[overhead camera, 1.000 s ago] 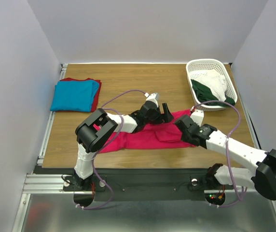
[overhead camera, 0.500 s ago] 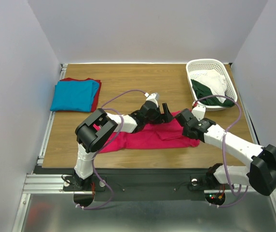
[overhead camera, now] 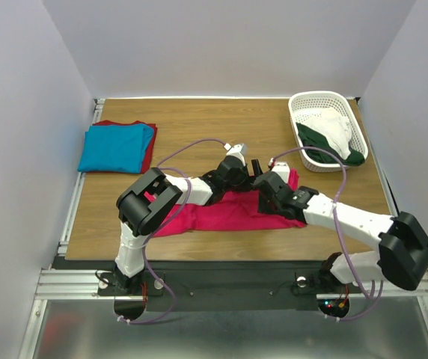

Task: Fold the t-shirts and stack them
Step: Fold the tshirt

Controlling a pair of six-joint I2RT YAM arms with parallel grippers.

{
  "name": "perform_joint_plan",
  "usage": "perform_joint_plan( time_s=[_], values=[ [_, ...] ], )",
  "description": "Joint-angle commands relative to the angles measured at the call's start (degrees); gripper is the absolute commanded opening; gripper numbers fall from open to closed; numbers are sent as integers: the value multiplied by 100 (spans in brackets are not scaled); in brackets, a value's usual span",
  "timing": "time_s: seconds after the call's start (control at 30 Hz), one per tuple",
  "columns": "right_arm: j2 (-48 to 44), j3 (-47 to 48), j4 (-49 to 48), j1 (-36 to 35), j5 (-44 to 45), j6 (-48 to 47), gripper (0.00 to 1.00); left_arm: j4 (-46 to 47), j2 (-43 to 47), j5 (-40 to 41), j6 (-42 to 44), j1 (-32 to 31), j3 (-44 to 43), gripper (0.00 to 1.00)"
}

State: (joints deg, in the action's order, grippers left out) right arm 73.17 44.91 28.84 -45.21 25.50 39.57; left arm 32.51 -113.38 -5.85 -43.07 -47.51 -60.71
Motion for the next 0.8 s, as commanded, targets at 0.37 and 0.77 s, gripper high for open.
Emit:
perform_joint_plan(
  time_s=[0.37, 0.77],
  values=[
    [954, 45, -1486, -207, -695, -345, 50, -157, 106, -66, 53, 22, -29, 98],
    [1332, -61, -1566, -295, -748, -248, 52, -157, 141, -57, 88, 22, -11, 98]
  ],
)
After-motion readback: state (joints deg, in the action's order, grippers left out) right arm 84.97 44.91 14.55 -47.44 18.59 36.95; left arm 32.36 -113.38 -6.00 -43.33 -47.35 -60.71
